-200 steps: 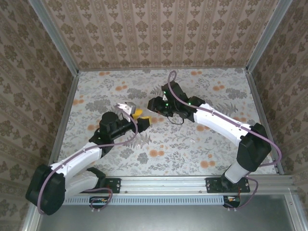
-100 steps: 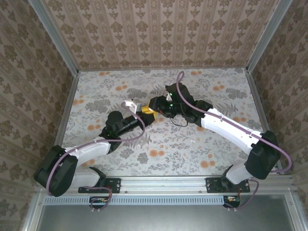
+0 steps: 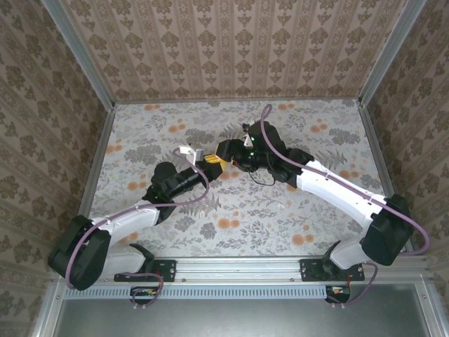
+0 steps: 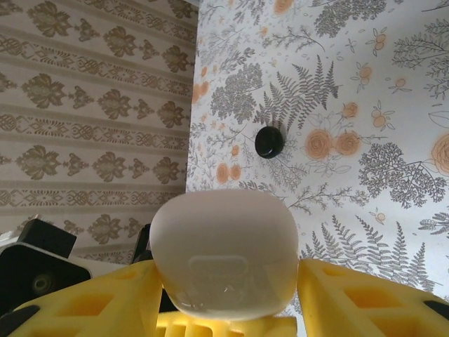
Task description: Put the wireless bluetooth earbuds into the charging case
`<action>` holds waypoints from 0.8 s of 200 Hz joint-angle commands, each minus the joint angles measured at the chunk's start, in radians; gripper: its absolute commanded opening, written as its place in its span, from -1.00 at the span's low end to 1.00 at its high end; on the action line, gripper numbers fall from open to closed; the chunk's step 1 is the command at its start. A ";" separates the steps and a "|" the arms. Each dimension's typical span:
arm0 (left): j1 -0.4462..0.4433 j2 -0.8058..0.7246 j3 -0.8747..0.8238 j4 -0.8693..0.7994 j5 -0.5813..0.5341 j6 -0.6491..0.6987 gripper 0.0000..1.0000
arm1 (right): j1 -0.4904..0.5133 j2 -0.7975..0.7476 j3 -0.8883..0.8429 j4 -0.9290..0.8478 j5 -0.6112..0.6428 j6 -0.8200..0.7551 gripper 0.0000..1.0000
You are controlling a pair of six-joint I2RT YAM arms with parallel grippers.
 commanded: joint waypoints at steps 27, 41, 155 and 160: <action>0.011 -0.030 0.009 0.004 0.021 -0.034 -0.70 | -0.014 -0.014 0.001 -0.006 -0.032 -0.009 0.26; 0.011 -0.028 0.012 0.006 0.033 -0.039 -0.70 | -0.022 -0.014 -0.002 0.014 -0.043 0.005 0.28; 0.011 -0.025 0.039 -0.030 0.106 -0.033 -0.70 | -0.047 0.067 0.052 0.036 -0.165 0.027 0.30; 0.011 -0.025 0.041 -0.034 0.111 -0.032 -0.69 | -0.047 0.069 0.052 0.034 -0.165 0.025 0.29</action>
